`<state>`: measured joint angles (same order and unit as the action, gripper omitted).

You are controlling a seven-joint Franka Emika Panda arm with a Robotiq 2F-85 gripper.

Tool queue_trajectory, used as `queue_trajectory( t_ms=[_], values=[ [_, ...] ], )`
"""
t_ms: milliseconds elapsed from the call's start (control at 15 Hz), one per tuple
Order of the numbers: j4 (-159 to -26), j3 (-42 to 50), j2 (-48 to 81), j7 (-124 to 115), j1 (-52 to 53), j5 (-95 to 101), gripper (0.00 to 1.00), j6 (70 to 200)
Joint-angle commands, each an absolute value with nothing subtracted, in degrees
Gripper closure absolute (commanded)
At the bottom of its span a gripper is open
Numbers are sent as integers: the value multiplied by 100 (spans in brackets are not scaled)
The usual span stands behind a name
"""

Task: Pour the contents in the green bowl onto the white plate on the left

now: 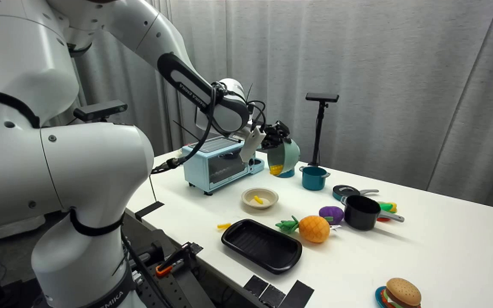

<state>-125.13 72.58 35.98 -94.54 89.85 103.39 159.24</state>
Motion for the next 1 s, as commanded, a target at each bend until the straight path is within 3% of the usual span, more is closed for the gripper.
queue_trajectory(
  t_ms=[0,933],
  values=[
    [-12588,7412,3541,-9761,9201,10771,98,15723],
    [-12621,7386,3507,-10147,9248,11304,98,15470]
  ],
)
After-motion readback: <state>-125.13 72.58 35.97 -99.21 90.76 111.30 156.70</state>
